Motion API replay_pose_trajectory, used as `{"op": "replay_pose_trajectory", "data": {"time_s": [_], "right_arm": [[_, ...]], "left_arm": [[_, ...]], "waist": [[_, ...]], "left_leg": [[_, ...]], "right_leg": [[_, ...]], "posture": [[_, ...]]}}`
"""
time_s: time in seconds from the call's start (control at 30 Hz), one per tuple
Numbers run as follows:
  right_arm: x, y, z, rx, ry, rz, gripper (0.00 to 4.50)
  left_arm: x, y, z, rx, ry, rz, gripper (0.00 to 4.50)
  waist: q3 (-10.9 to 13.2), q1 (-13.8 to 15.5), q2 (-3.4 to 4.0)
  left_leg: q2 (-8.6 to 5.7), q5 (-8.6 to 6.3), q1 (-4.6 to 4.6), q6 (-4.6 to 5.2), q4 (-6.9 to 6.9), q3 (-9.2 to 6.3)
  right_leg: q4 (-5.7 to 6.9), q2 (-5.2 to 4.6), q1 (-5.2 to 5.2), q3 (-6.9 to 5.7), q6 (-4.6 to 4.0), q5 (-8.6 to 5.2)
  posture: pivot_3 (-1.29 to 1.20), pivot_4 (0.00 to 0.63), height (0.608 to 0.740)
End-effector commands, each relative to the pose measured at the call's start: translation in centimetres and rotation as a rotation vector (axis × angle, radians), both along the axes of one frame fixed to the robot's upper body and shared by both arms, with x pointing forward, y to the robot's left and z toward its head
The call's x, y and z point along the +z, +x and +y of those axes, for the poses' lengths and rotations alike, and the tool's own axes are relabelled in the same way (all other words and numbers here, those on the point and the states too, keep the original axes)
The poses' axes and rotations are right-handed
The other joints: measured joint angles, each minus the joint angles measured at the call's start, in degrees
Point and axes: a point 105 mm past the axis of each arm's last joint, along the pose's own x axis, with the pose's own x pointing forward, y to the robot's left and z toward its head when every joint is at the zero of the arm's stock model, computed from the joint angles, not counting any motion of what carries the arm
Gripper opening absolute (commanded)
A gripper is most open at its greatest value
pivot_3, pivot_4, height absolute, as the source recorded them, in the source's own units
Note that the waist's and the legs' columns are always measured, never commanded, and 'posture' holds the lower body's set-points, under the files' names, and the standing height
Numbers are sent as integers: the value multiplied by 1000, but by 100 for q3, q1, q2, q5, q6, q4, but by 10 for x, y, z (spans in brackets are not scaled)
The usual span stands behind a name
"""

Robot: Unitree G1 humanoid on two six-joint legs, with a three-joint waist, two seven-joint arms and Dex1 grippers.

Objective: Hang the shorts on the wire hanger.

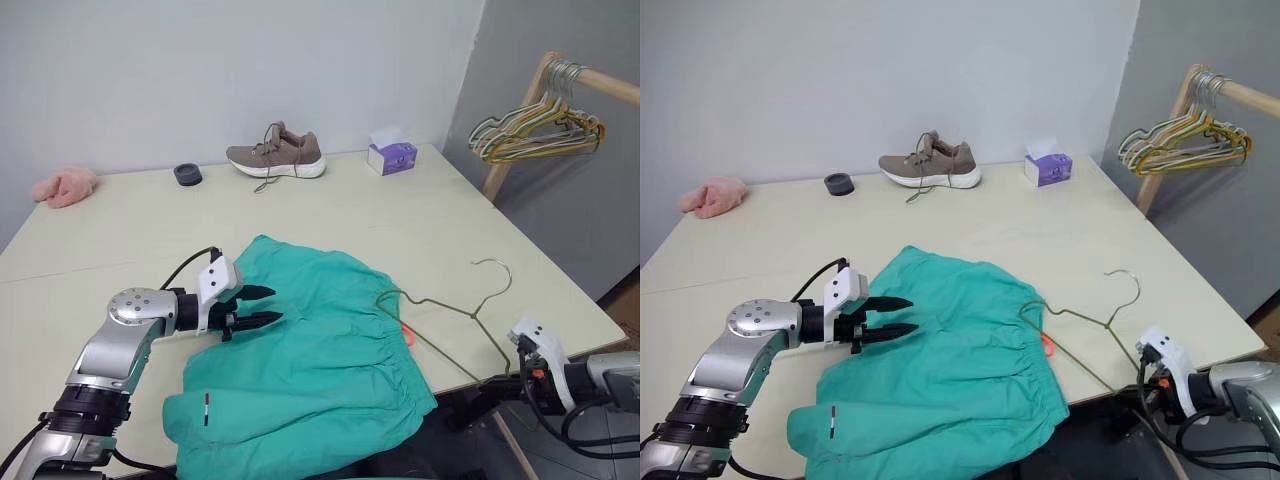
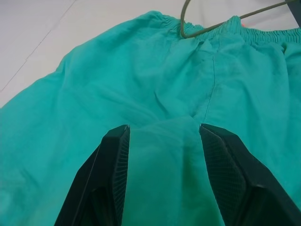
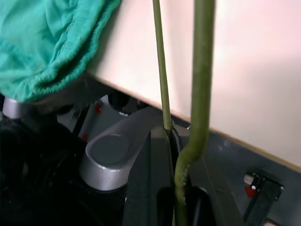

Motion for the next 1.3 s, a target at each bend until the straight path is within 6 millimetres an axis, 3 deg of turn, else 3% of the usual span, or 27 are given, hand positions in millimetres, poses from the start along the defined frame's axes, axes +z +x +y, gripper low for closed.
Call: {"op": "replay_pose_trajectory", "data": {"time_s": [0.03, 0.27, 0.47, 0.63, 1.07, 1.3], "right_arm": [[10, 2, -6, -40, 28, -4, 0], [1, -12, -16, -138, 50, 80, 0], [1, -17, -23, -206, 78, 108, 0], [-3, -23, -13, -180, 93, 133, 0], [16, -8, 15, -55, 160, 93, 0], [17, -10, 26, 31, 148, 129, 0]], "left_arm": [[14, 5, -2, 26, -14, -95, 2475], [15, 2, -15, 36, -62, -117, 2475], [16, 4, -15, 49, -65, -140, 2475], [16, 6, -15, 53, -62, -145, 2475], [20, 9, -12, 67, -51, -164, 2475], [23, 13, -8, 111, -54, -186, 2475]], "waist": [[0, 27, 0], [0, 117, 0], [-3, 125, 1], [-3, 116, 1], [-2, 101, 1], [-2, 127, 1]], "left_leg": [[0, 0, 0, 0, -1, -1], [0, 0, -4, 0, -1, -1], [-1, 0, -6, 0, 0, 0], [0, 0, -8, 0, -1, 0], [0, 0, -9, 0, -1, -1], [1, 0, -10, 1, -2, -4]], "right_leg": [[0, 0, -1, -1, 0, 0], [-1, -1, -1, -2, 0, 0], [2, -1, 6, -1, 0, 0], [1, 3, 5, 0, 0, 0], [-1, 4, 2, 0, 0, 0], [-1, 4, 2, -3, 0, 0]], "posture": [[-201, 0, 740], [-202, 0, 740], [-198, 0, 740], [-200, 0, 740], [-187, 0, 740], [-176, 0, 740]]}}
